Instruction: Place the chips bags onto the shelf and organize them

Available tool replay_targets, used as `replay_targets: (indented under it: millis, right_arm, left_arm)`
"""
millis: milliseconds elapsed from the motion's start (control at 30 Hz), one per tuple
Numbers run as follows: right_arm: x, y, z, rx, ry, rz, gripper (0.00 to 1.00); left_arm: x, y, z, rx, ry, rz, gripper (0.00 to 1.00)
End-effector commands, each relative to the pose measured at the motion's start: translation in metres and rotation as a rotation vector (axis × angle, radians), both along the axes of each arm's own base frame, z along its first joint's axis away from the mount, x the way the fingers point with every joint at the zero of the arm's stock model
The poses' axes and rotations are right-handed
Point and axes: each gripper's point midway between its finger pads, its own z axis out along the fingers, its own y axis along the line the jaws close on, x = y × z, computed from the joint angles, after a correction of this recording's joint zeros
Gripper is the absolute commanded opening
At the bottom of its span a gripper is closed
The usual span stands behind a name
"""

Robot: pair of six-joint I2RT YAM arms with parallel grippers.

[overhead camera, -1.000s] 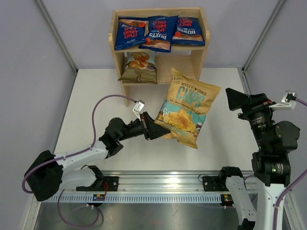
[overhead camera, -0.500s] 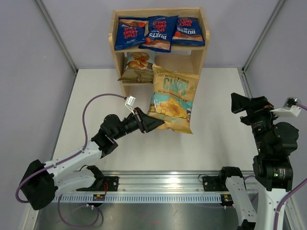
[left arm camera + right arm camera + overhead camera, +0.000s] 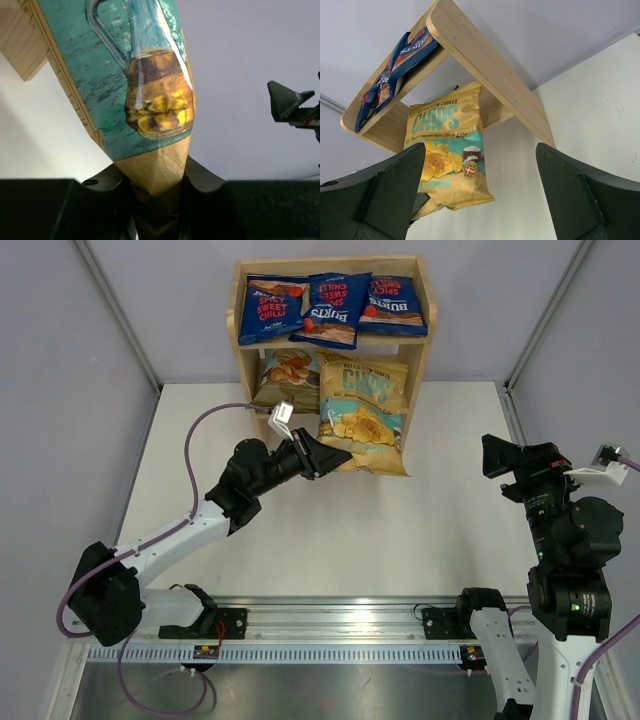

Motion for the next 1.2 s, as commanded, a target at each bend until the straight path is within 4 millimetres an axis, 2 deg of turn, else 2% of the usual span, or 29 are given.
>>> replay_targets:
  millis: [0,33,133,167,200,233,267,300,367,433,467,500,567,600,667,700,733,800,833,900,933,967,1100,1167]
  right_arm:
    - [-0.004,-0.001,0.015,-0.008,-0.05,-0.007,0.99]
    - [-0.004,-0.001,0.015,-0.007,-0.052,-0.004,0.99]
    - [-0.005,0.001,0.016,-0.009,-0.058,0.007,0.99]
    - [-0.005,0.002,0.016,-0.01,-0.059,0.011,1.0]
    - [-0.006,0.003,0.017,-0.01,-0.064,0.014,0.99]
    - [-0.006,0.003,0.017,-0.012,-0.066,0.016,0.99]
    - [-0.007,0.003,0.018,-0.015,-0.069,0.014,1.0]
    - [-0.007,0.003,0.018,-0.017,-0.07,0.015,0.99]
    - [-0.007,0.004,0.02,-0.016,-0.076,0.02,0.99]
    - [-0.005,0.007,0.022,-0.014,-0.079,0.039,0.99]
    - [-0.005,0.008,0.023,-0.013,-0.081,0.048,1.0]
    - [-0.001,0.01,0.022,-0.014,-0.073,0.057,1.0]
    - [-0.002,0.014,0.027,-0.017,-0.082,0.08,1.0]
    - [0.0,0.015,0.027,-0.016,-0.084,0.089,0.99]
    - [-0.001,0.019,0.028,-0.014,-0.089,0.108,0.99]
    - [-0.001,0.02,0.029,-0.014,-0.094,0.113,1.0]
    - [0.0,0.021,0.028,-0.012,-0.094,0.121,1.0]
    - [0.0,0.023,0.03,-0.012,-0.101,0.132,1.0]
    - [0.001,0.025,0.03,0.0,-0.103,0.144,0.99]
    - [0.002,0.028,0.033,0.009,-0.114,0.16,0.99]
    - [0.002,0.032,0.035,0.019,-0.118,0.178,0.99]
    - [0.001,0.034,0.036,0.023,-0.12,0.191,0.99]
    - [-0.002,0.039,0.043,0.03,-0.14,0.218,1.0]
    - [-0.005,0.04,0.044,0.03,-0.144,0.224,1.0]
  left_arm:
    - [0.022,-0.001,0.056,-0.088,-0.12,0.063,0.0]
    - [0.028,-0.001,0.065,-0.092,-0.121,0.086,0.0]
    - [0.05,0.001,0.055,-0.053,-0.065,0.174,0.0]
    - [0.056,0.001,0.064,-0.058,-0.077,0.193,0.0]
    - [0.064,-0.003,0.052,-0.026,-0.048,0.199,0.0]
    - [0.069,-0.004,0.052,-0.018,-0.048,0.206,0.0]
    - [0.076,-0.005,0.063,-0.027,-0.06,0.215,0.0]
    - [0.085,-0.009,0.053,-0.008,-0.047,0.22,0.0]
    - [0.098,-0.01,0.054,0.007,-0.06,0.248,0.0]
    - [0.112,-0.016,0.055,0.013,-0.065,0.241,0.01]
    - [0.114,-0.02,0.067,0.0,-0.083,0.228,0.01]
    - [0.118,-0.022,0.068,0.007,-0.09,0.228,0.01]
    - [0.129,-0.031,0.056,0.048,-0.069,0.215,0.01]
    - [0.134,-0.035,0.069,0.045,-0.093,0.213,0.01]
    - [0.144,-0.042,0.057,0.077,-0.076,0.207,0.02]
    - [0.147,-0.043,0.067,0.068,-0.088,0.212,0.02]
    - [0.154,-0.046,0.057,0.083,-0.071,0.213,0.02]
    - [0.161,-0.046,0.052,0.101,-0.042,0.217,0.05]
    - [0.166,-0.046,0.057,0.098,-0.042,0.222,0.06]
    - [0.174,-0.05,0.046,0.105,-0.006,0.216,0.08]
    - [0.177,-0.051,0.055,0.094,-0.009,0.209,0.09]
    - [0.181,-0.055,0.041,0.12,0.022,0.2,0.1]
    - [0.184,-0.059,0.039,0.139,0.05,0.183,0.19]
    - [0.185,-0.056,0.038,0.148,0.05,0.198,0.28]
